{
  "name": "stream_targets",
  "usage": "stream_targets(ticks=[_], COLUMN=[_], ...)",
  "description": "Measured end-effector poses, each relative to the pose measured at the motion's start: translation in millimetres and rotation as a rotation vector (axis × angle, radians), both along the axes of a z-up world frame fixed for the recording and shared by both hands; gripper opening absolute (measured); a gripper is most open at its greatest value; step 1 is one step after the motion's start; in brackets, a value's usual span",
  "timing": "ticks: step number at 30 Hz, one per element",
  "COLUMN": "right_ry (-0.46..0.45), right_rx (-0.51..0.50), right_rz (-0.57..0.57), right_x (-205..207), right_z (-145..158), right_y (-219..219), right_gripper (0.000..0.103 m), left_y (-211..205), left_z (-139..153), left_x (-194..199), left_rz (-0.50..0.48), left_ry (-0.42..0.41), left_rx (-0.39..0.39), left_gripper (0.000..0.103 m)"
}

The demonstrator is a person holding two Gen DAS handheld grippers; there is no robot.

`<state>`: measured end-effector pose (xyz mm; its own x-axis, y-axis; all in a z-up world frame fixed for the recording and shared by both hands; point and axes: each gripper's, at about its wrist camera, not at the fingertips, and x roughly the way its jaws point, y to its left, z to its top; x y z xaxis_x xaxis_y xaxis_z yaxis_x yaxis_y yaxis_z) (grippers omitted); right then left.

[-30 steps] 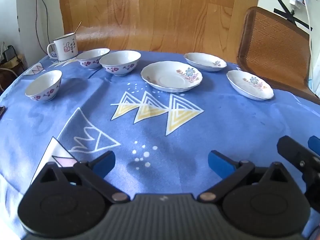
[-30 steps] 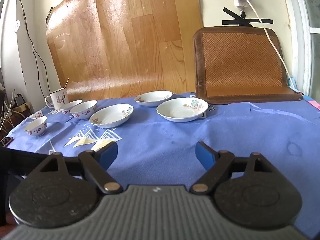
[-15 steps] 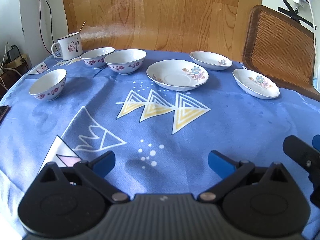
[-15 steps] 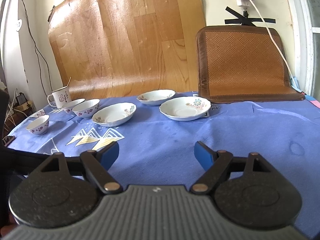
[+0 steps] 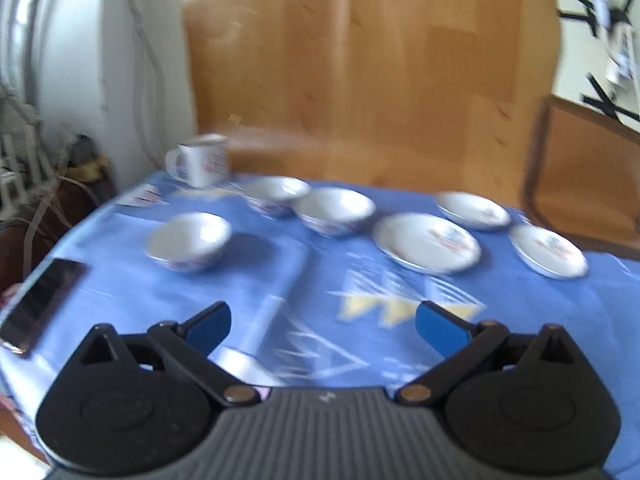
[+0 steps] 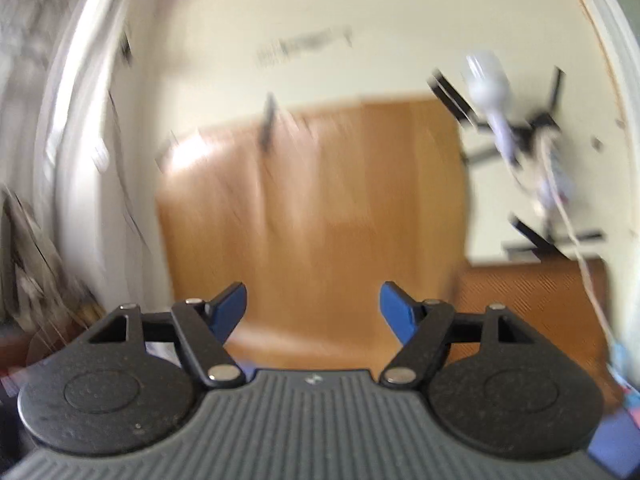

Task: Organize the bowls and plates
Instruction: 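Move both tools toward the white floral saucers on the table, then grasp a floral saucer rim with the right tool while the left tool grasps a floral plate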

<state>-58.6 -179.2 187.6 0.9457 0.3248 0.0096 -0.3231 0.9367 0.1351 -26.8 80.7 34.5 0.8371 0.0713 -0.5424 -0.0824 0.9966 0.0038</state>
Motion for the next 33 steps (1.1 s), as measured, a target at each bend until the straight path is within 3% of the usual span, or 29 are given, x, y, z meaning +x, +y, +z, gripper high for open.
stream_targets(ticks=[3, 7, 13, 15, 19, 23, 27, 33], right_ry=[-0.032, 0.102, 0.478, 0.538, 0.554, 0.574, 0.573, 0.609], right_rx=[0.139, 0.118, 0.099, 0.110, 0.072, 0.058, 0.039, 0.045], right_rz=[0.136, 0.222, 0.164, 0.140, 0.074, 0.000, -0.049, -0.098], right_x=[-10, -6, 28, 30, 34, 61, 88, 139], right_z=[12, -28, -129, -146, -153, -151, -163, -182], right_y=[4, 39, 61, 61, 63, 55, 52, 47], right_gripper=[0.076, 0.076, 0.034, 0.022, 0.020, 0.014, 0.014, 0.017], left_y=[31, 64, 85, 78, 62, 47, 30, 6], left_z=[1, -11, -21, -22, -24, -22, -19, -33], left_x=[-11, -13, -2, 9, 32, 69, 109, 161], left_rz=[0.085, 0.140, 0.106, 0.057, -0.041, -0.144, -0.202, -0.244], left_ry=[-0.022, 0.027, 0.025, 0.034, 0.050, 0.092, 0.114, 0.212], left_rx=[0.032, -0.002, -0.072, -0.059, -0.102, -0.216, -0.238, -0.264], left_gripper=[0.103, 0.102, 0.101, 0.101, 0.098, 0.084, 0.076, 0.073])
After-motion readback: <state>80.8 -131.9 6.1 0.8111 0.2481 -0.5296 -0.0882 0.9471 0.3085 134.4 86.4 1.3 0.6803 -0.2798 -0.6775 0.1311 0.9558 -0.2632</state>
